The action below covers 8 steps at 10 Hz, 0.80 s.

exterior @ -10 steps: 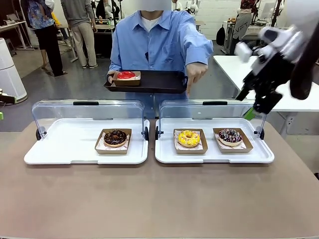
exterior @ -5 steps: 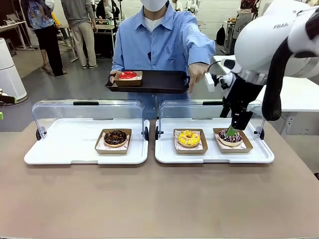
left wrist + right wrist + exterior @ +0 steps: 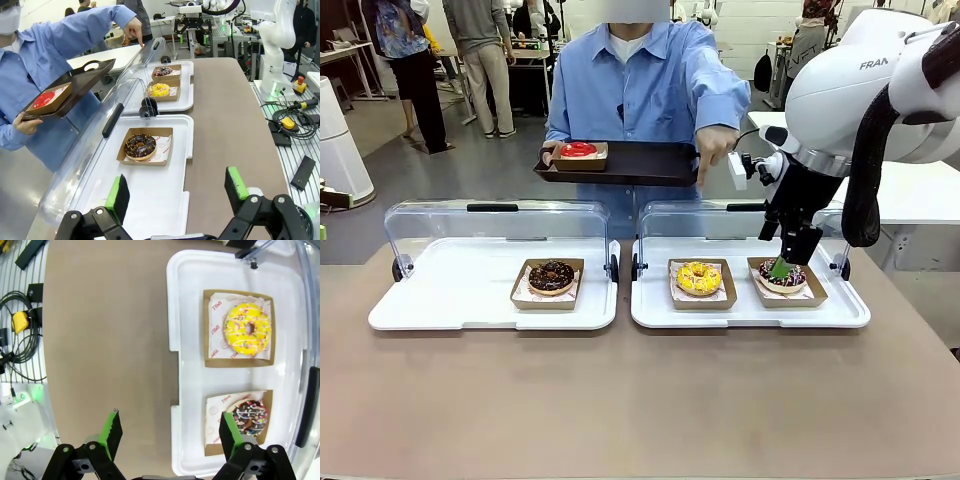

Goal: Provide the desired donut to the person.
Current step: Pick up and lift the Paper togo box containing the Donut pointed at by the person.

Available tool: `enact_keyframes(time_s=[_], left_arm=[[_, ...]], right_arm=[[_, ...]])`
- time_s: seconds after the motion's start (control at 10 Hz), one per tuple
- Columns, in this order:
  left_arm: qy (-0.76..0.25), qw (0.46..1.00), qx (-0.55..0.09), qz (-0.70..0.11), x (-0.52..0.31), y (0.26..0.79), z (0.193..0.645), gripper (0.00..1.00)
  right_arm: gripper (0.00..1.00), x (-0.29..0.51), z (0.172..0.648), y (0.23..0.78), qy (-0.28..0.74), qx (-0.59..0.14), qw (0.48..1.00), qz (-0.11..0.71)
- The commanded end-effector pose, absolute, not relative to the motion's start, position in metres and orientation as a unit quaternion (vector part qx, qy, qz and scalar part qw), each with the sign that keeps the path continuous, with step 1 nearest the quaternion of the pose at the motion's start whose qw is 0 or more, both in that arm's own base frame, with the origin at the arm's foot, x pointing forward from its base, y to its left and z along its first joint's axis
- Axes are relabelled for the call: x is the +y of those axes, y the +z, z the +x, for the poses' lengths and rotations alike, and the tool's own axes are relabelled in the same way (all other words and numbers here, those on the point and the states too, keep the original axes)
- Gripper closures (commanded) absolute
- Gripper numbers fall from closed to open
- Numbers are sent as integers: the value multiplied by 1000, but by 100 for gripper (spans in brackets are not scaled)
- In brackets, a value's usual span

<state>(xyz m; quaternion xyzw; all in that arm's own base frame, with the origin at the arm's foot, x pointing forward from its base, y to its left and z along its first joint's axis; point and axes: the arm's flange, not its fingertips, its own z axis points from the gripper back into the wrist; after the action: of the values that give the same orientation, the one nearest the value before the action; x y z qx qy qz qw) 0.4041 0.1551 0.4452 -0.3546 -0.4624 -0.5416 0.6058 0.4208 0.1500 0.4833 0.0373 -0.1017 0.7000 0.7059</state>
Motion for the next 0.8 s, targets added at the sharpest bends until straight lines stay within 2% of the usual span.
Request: enact_keyframes(time_s=[0.0,0.6,0.7], left_arm=[[-541,604,-466,-354,156,446,404,0],[-541,604,-466,-354,156,446,404,0],[-541,604,-466,-354,156,446,404,0]], right_arm=[[0,150,420,485,700,-98,706,36],[0,149,421,484,699,-103,706,38],[0,159,428,477,685,-106,720,38]])
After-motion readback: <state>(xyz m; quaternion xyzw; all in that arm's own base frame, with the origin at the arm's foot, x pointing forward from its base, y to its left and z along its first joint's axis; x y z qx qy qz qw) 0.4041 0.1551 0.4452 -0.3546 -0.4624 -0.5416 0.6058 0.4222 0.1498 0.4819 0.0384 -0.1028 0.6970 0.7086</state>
